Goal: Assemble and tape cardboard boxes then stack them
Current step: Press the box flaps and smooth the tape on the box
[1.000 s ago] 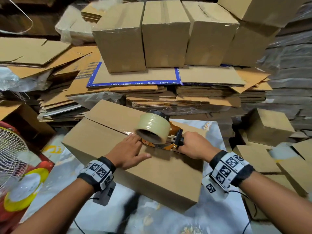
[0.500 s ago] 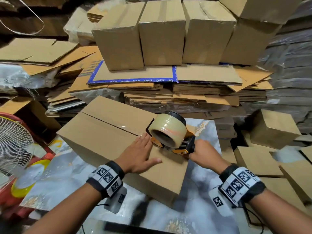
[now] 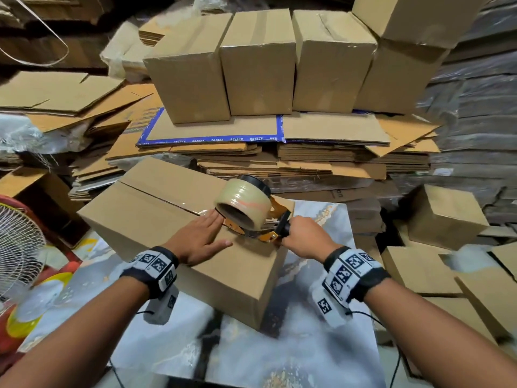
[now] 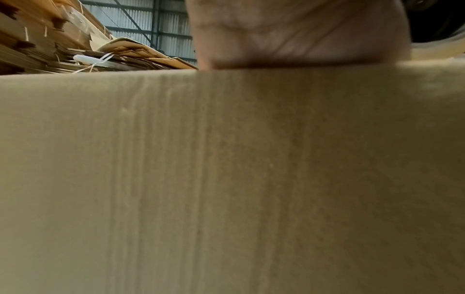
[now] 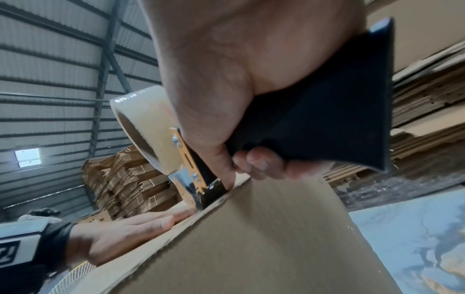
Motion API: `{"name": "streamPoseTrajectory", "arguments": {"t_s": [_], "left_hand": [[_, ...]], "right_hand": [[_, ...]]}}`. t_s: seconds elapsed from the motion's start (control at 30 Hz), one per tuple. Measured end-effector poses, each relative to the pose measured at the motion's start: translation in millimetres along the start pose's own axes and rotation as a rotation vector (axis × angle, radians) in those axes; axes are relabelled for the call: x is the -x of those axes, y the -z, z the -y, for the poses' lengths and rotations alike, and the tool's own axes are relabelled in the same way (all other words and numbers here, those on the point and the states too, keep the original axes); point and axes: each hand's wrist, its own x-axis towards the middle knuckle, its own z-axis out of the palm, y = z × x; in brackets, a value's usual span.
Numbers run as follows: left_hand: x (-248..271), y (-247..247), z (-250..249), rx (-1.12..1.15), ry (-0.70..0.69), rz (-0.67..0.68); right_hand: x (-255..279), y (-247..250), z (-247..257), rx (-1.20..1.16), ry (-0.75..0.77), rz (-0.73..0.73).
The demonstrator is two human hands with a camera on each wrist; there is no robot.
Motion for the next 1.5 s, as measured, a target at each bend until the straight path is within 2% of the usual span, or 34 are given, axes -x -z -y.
{"name": "streamPoseTrajectory", "arguments": {"t_s": [0.2,0.3,0.47,0.57,0.73,0.83,1.03,1.13,1.27,1.4,1.5], "left_hand": [[2,4,-13,-0.062,0.061,0.03],[1,3,-36,-0.043,0.101,0.016],[-13,-5,-103,0.029,-0.112,-0.094],[-17,-10,-121,0.01,-0.106,-0.133],[-22,-14,-118,-0.045,-0.042,-0.073],[-19,-5,-110,-0.021,-0.042,-0.097],[-5,9,-49,0.02,-0.054,-0.119],[-1,13,-34,0.022,-0.056,-0.113],[-2,13,-34,0.035,-0.049,-0.102],[-4,9,-31,-0.022,0.034,0.004],[-3,11,-34,-0.027,0.04,0.013]], "right_hand": [[39,15,-56,0.027,-0.052,-0.022],[43,16,-61,0.031,-0.069,-0.047],[40,20,-59,0.041,-0.072,-0.066],[39,22,-56,0.047,-0.069,-0.062],[40,22,-51,0.035,-0.1,-0.056],[37,19,-41,0.02,-0.11,-0.049],[8,-8,4,-0.069,-0.078,-0.045],[0,-18,11,-0.098,-0.066,-0.037],[9,-15,-4,-0.072,-0.062,-0.052],[33,-18,-46,-0.037,-0.121,-0.038],[51,-26,-74,-0.01,-0.161,-0.022]]}}
